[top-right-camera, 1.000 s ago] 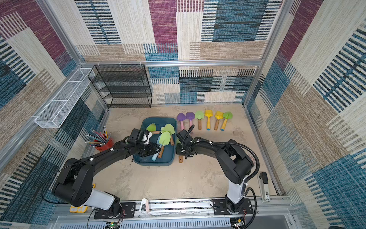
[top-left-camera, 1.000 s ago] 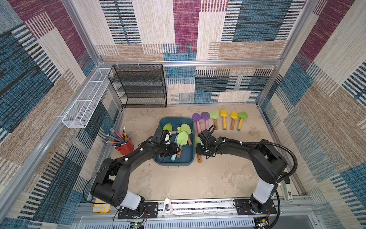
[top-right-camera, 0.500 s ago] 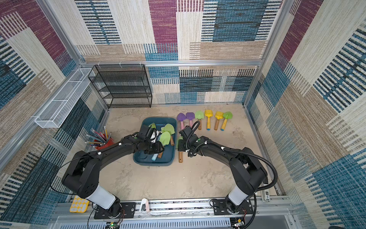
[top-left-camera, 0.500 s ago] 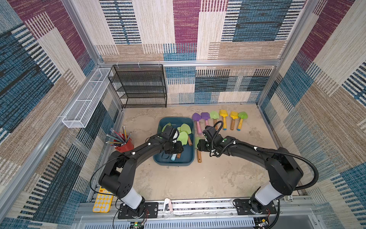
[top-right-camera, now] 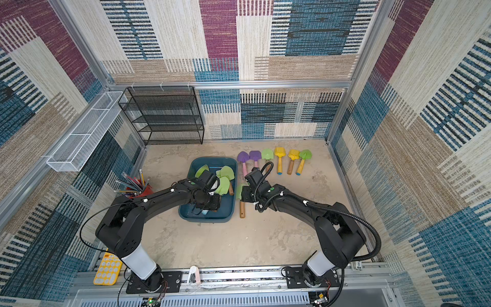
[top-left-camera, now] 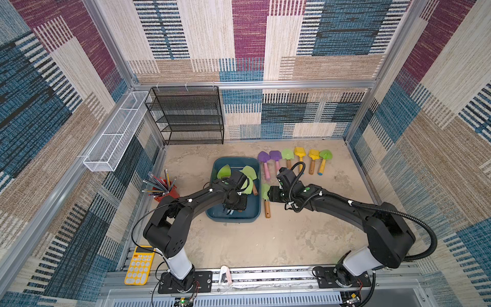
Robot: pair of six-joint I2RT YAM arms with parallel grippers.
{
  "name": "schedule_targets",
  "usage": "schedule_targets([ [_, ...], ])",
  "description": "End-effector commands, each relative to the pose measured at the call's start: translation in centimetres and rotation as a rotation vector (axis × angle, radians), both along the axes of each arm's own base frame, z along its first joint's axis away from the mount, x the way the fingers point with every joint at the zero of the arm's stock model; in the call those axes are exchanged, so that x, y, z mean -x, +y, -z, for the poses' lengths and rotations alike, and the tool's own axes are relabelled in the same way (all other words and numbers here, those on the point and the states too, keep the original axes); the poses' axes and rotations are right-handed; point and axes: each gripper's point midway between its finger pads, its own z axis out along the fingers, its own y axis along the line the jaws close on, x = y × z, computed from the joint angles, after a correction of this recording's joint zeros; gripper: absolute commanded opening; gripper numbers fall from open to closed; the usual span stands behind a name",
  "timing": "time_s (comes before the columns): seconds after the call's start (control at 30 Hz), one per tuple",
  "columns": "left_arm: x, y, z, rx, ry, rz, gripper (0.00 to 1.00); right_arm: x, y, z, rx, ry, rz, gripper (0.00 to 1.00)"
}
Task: Take the shovel out of the storage box
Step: Pick up the shovel from the storage box.
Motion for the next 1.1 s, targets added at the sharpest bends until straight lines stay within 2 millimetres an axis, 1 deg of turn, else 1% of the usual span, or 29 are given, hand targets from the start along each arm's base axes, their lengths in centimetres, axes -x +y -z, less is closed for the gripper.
schedule_targets([
  [0.0, 0.3, 0.8, 0.6, -0.077, 0.007, 0.019, 0.41, -0.6, 0.4, -0.8, -0.033, -0.039, -0.008, 0.6],
  [0.17, 0.5, 0.8, 0.9, -0.117, 0.002, 0.031, 0.41, -0.5, 0.5, -0.6, -0.044, -0.037, -0.015, 0.6],
  [0.43, 0.3, 0.5, 1.0, -0.148, 0.003, 0.04, 0.35, -0.4, 0.3, -0.7, -0.047, -0.048, -0.022, 0.59],
  [0.63, 0.3, 0.4, 0.9, -0.157, 0.01, 0.042, 0.24, -0.1, -0.1, -0.6, -0.047, -0.055, -0.017, 0.59],
  [0.7, 0.3, 0.4, 0.7, -0.153, 0.008, 0.039, 0.14, 0.0, -0.2, -0.8, -0.051, -0.062, -0.017, 0.59],
  [0.83, 0.3, 0.2, 0.1, -0.136, 0.002, 0.031, 0.06, 0.0, -0.4, -1.2, -0.048, -0.074, -0.015, 0.58],
  [0.93, 0.3, -0.1, -0.7, -0.11, -0.006, 0.027, 0.01, -0.1, -0.5, -2.0, -0.051, -0.092, -0.012, 0.58],
  [1.07, 0.2, -0.3, -2.3, -0.079, -0.031, 0.022, 0.0, -0.2, -0.3, -3.3, -0.076, -0.118, -0.018, 0.58],
])
